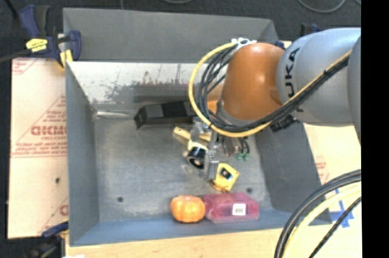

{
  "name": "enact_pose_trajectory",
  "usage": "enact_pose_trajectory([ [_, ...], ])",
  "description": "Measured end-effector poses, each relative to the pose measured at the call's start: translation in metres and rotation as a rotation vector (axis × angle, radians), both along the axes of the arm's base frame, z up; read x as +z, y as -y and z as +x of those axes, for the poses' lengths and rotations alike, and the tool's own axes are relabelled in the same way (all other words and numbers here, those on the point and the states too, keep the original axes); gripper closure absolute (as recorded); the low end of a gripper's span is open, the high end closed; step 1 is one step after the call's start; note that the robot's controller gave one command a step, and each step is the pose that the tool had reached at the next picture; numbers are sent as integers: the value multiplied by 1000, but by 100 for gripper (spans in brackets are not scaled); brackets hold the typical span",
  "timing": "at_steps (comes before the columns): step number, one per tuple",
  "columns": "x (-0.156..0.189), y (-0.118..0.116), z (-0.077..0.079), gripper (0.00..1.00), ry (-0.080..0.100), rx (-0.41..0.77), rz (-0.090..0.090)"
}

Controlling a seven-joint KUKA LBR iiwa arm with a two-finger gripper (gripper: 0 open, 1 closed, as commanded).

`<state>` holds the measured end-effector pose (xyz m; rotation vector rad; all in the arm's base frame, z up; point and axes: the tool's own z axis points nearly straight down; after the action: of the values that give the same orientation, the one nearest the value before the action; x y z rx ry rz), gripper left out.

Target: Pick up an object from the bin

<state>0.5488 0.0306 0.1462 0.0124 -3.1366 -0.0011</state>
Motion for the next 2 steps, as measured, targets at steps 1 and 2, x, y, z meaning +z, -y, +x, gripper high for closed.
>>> enact_pose_trajectory([
  [1, 5, 0, 2, 0, 8, -1, 0],
  [2, -33, 18, 6, 0, 14, -110, 2],
])
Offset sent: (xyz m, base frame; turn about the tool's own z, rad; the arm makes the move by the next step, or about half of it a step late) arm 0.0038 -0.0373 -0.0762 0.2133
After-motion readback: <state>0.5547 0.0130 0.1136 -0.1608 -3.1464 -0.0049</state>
